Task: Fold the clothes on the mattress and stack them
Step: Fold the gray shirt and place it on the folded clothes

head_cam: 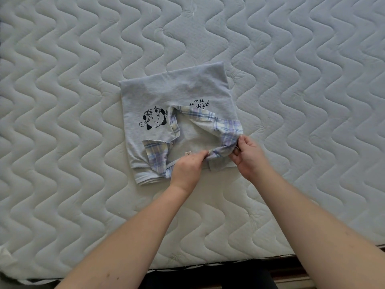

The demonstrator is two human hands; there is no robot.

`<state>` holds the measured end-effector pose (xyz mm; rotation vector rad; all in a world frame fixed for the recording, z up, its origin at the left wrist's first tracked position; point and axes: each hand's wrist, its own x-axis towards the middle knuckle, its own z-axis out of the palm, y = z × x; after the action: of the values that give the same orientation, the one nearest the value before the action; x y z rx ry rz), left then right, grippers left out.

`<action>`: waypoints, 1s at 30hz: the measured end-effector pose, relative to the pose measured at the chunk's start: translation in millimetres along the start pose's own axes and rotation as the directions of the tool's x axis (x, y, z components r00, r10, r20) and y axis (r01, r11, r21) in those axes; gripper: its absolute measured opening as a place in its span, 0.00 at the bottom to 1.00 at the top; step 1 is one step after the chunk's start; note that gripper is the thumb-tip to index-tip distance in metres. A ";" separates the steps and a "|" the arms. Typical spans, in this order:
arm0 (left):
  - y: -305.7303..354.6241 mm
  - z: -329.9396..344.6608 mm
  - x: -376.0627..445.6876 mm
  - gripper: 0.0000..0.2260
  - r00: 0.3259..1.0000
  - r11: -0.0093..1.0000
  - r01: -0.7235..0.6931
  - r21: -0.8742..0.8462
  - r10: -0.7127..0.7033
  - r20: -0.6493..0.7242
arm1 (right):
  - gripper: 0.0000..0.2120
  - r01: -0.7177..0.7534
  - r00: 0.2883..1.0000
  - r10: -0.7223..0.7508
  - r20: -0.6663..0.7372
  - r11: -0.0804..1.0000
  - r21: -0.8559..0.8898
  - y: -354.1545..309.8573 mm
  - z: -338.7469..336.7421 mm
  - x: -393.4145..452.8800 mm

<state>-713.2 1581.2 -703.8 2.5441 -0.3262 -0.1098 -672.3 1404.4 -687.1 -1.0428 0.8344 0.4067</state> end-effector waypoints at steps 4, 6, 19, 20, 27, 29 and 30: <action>2.8 0.1 -0.9 0.14 1.000 0.999 -0.009 0.031 0.008 0.028 | 0.12 -0.031 0.999 0.030 0.028 0.999 0.028 7.1 -2.4 -2.5; 6.2 2.6 1.5 0.13 1.000 0.998 -0.011 0.068 0.010 0.008 | 0.12 -0.040 0.999 0.039 0.019 0.999 0.031 9.6 -3.5 -3.0; 1.1 2.3 -10.1 0.19 0.977 0.985 -0.131 0.113 0.109 0.183 | 0.14 0.056 0.993 -0.030 0.115 0.970 -0.235 -1.3 8.7 15.5; -4.9 -4.8 -10.6 0.18 0.985 0.990 -0.102 0.100 0.087 0.151 | 0.14 0.063 0.993 -0.034 0.109 0.959 -0.277 -0.6 11.7 16.6; -64.6 -45.2 -11.9 0.21 0.930 0.931 0.345 0.115 -0.323 -0.175 | 0.14 0.010 1.000 -0.007 0.010 0.942 -0.336 8.1 29.9 21.8; -78.5 -47.3 -8.0 0.23 0.938 0.916 0.341 0.210 -0.317 -0.140 | 0.10 0.049 0.999 -0.043 0.028 0.948 -0.315 9.7 34.2 18.5; -83.0 -46.2 -4.7 0.23 0.956 0.922 0.294 0.252 -0.283 -0.082 | 0.10 0.070 0.997 -0.062 0.034 0.946 -0.315 10.4 35.4 16.1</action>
<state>-693.6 1674.1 -710.6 2.8393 0.0614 -0.1287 -654.4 1439.1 -696.9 -1.3577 0.7245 0.5061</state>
